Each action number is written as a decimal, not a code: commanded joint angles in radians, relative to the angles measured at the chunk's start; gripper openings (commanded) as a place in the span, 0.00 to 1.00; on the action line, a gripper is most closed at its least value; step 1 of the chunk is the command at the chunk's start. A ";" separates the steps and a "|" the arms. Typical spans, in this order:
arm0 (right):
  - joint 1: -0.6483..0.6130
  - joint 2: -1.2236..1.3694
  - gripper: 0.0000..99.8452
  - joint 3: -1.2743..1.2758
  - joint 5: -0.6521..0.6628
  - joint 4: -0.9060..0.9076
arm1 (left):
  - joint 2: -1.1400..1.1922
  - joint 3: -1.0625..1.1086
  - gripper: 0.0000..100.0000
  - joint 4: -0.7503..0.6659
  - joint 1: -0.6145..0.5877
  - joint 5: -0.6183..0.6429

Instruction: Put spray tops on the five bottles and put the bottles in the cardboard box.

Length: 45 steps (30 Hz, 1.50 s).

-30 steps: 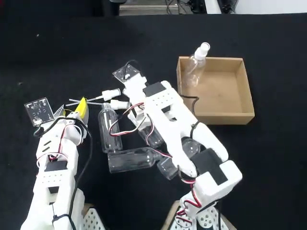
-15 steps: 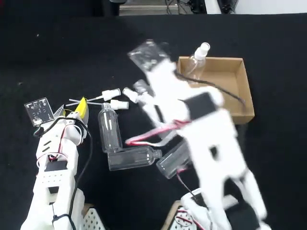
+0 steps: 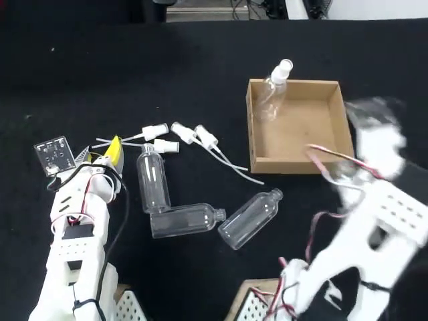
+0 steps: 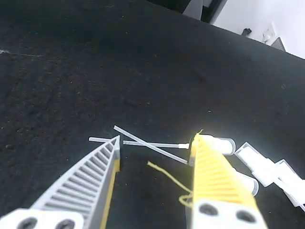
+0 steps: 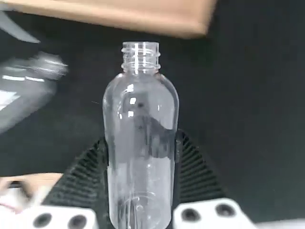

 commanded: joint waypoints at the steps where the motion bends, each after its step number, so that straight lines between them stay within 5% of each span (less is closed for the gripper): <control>1: 0.250 -0.025 0.02 0.154 0.074 -0.307 | -0.014 -0.050 0.23 -0.023 -0.005 0.008; 6: 0.356 0.005 0.02 0.272 0.071 -0.595 | -0.011 -0.050 0.23 -0.023 -0.004 0.008; 15: 0.339 0.453 0.02 0.056 -0.066 -0.658 | -0.012 -0.048 0.23 -0.023 -0.004 0.008; 23: 0.272 0.779 0.33 -0.315 -0.157 -0.358 | -0.012 -0.048 0.23 -0.023 -0.004 0.008; 30: 0.296 0.917 0.26 -0.506 -0.153 -0.184 | -0.012 -0.048 0.23 -0.023 -0.005 0.008; 45: 0.379 1.038 0.19 -0.526 -0.038 -0.186 | -0.014 -0.050 0.23 -0.023 -0.005 0.008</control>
